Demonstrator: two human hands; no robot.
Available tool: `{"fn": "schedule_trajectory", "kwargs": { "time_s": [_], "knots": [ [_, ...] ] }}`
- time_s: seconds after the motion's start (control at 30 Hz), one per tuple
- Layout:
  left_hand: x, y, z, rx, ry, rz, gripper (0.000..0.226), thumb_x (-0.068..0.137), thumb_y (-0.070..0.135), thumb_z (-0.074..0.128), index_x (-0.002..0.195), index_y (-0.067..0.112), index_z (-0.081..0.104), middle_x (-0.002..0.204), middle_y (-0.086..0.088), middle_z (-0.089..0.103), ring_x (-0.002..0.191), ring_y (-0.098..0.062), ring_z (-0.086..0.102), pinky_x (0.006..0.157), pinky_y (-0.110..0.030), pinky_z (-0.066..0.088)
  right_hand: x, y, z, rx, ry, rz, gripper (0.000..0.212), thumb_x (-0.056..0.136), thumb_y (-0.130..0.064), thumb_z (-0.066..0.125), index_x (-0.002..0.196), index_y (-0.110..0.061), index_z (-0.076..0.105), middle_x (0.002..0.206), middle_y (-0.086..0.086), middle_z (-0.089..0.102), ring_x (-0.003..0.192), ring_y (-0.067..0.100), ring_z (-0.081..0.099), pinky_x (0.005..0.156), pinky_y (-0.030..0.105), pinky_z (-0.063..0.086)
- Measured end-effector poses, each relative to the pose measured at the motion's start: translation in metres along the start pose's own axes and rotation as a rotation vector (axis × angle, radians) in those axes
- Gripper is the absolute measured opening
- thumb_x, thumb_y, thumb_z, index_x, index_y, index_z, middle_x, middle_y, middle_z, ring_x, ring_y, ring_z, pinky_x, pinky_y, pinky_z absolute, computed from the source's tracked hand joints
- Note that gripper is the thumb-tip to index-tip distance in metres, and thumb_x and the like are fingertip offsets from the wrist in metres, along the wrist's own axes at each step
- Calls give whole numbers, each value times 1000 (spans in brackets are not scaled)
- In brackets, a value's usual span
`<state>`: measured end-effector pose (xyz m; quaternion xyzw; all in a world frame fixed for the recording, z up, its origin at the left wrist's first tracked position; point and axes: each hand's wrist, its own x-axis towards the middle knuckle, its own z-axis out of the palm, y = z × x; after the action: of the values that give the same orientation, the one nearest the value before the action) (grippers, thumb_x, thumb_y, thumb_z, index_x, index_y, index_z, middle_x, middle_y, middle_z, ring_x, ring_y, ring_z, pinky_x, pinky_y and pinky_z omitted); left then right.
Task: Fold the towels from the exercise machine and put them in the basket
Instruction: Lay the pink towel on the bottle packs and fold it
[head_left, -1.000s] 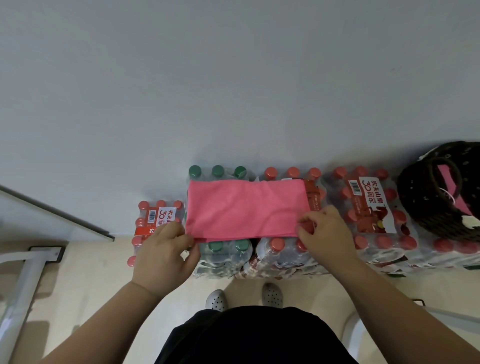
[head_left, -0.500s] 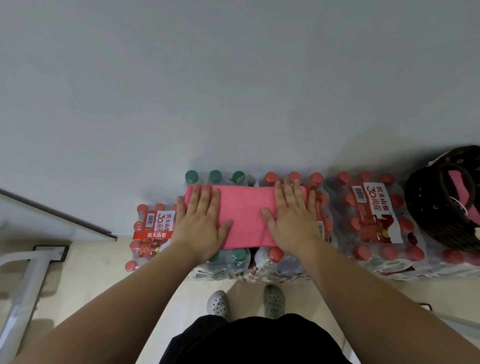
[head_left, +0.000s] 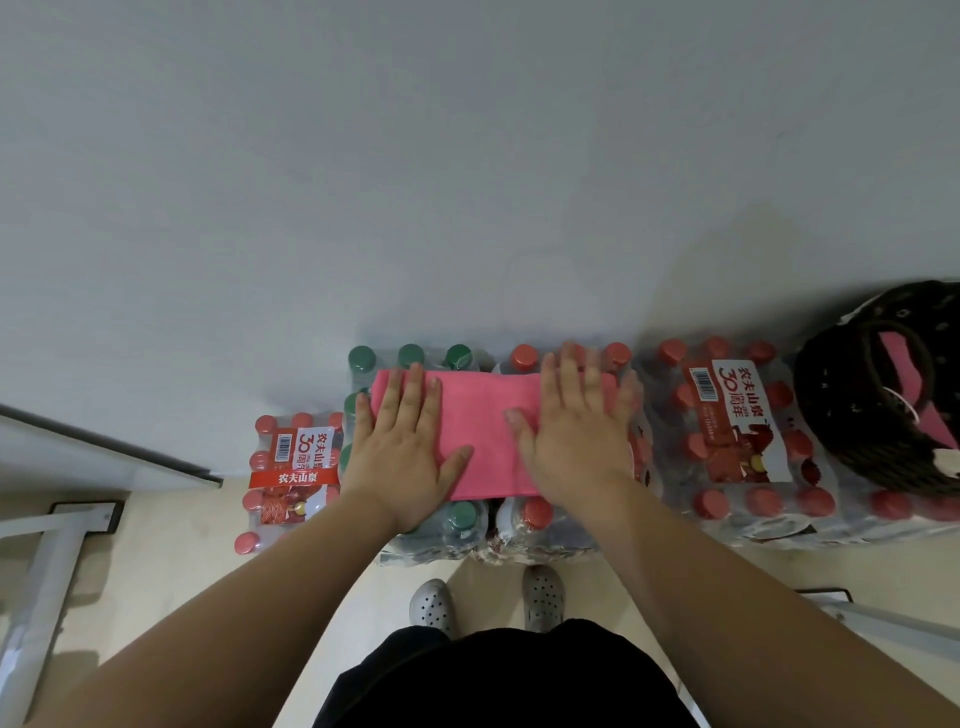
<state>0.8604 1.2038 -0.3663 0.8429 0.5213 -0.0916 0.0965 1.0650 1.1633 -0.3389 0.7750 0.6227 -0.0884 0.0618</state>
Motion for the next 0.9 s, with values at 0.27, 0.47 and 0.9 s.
{"fn": "schedule_trajectory", "kwargs": {
  "time_s": [0.27,0.47,0.9],
  "knots": [
    [-10,-6,4,-76,128,-21,70,97,62,10,157,29,-5,165,-5,-16,150,-23,-22,120,-53,-11,0,-26,24,18,-52,-128,69,99,-61,8,157,-28,-11,165,-4,-21,149,30,-26,118,62,-10],
    [-27,-19,5,-144,95,-153,68,95,63,7,157,36,-3,166,-13,-2,152,-30,-12,117,-48,-16,0,-28,24,15,-34,-100,68,99,-62,5,158,-30,-9,163,-4,-25,147,32,-29,118,61,-12],
    [-34,-23,-27,-610,168,-4,71,97,31,54,157,21,19,163,-7,19,143,-28,31,113,-39,33,2,-24,26,18,-57,-116,72,95,-66,3,157,-34,-11,162,-5,-28,148,30,-28,119,61,-10]
  ]
}}
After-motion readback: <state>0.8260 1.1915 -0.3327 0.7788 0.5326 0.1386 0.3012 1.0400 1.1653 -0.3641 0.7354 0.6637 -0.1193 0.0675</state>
